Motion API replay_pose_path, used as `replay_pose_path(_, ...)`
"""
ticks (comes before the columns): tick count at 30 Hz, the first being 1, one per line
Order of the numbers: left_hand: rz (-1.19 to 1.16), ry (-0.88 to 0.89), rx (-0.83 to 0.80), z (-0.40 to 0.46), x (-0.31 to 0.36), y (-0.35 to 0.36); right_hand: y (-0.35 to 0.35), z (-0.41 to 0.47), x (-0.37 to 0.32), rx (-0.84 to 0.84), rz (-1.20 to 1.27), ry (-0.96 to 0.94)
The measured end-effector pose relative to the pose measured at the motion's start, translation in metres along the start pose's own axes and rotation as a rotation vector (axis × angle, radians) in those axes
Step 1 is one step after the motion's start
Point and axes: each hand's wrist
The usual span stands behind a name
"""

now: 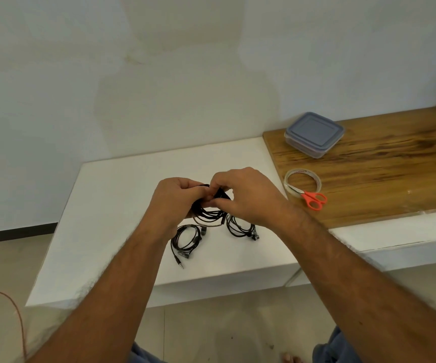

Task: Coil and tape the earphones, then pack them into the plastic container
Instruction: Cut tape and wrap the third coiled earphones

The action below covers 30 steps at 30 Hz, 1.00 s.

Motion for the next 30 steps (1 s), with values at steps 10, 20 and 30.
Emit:
replay_pose_path(10,-0.045,0.006,0.016,-0.001,0.005,-0.002,0.004,0.000,-0.005,0.114,0.025,-0.029)
replay_pose_path(20,-0.068,-0.102,-0.076,0.000,0.004,-0.010,0.009,-0.001,-0.003,0.136,0.169,-0.009)
replay_pose_path(30,-0.065,-0.105,-0.110,0.001,0.005,-0.009,0.008,0.000,-0.006,0.199,0.334,0.161)
Point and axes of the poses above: each hand's wrist, its own z-axis towards the middle knuckle, its own y-axis out of the palm, x = y × z, and after that the axes turned 3 degrees about -z, right-handed
